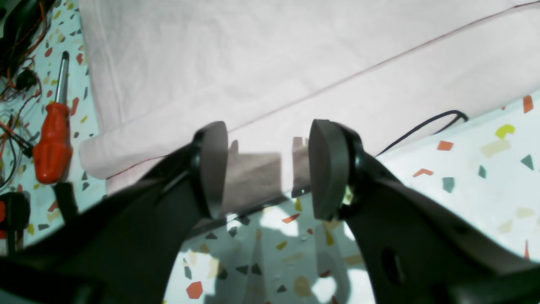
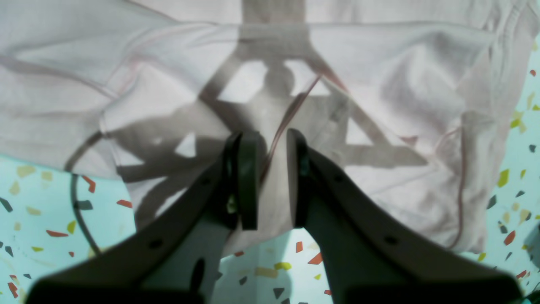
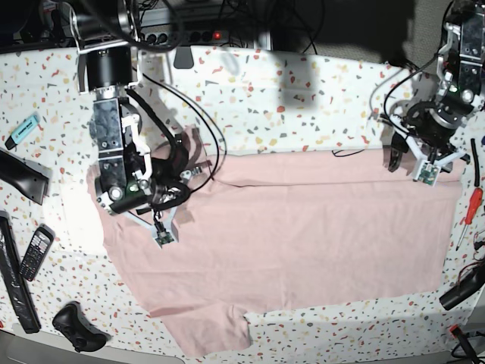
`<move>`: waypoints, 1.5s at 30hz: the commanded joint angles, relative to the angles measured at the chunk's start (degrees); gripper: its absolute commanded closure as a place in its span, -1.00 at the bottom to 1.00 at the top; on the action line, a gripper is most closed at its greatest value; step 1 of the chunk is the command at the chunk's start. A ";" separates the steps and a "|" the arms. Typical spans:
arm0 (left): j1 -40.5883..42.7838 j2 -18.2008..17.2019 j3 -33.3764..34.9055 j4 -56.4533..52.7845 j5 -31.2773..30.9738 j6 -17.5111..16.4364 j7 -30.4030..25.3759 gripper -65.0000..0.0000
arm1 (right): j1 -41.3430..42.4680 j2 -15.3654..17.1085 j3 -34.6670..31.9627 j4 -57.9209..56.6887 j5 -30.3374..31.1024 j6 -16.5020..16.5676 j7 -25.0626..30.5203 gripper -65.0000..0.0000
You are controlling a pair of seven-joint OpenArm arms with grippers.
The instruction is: Fold the T-shirt properly
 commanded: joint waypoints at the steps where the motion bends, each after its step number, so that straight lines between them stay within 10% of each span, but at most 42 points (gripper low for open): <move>1: -0.46 -0.92 -0.37 0.79 -0.22 0.42 -1.51 0.09 | 1.09 0.33 0.11 1.20 0.22 -0.24 0.61 0.65; 13: -0.46 -0.92 -0.37 0.79 -0.22 0.42 -1.51 0.09 | -1.73 0.02 0.07 1.22 6.27 -0.02 0.57 0.30; 45: -0.46 -0.92 -0.37 0.79 -0.22 0.42 -1.70 0.09 | -6.51 0.02 0.07 8.85 -2.86 -1.77 0.09 0.31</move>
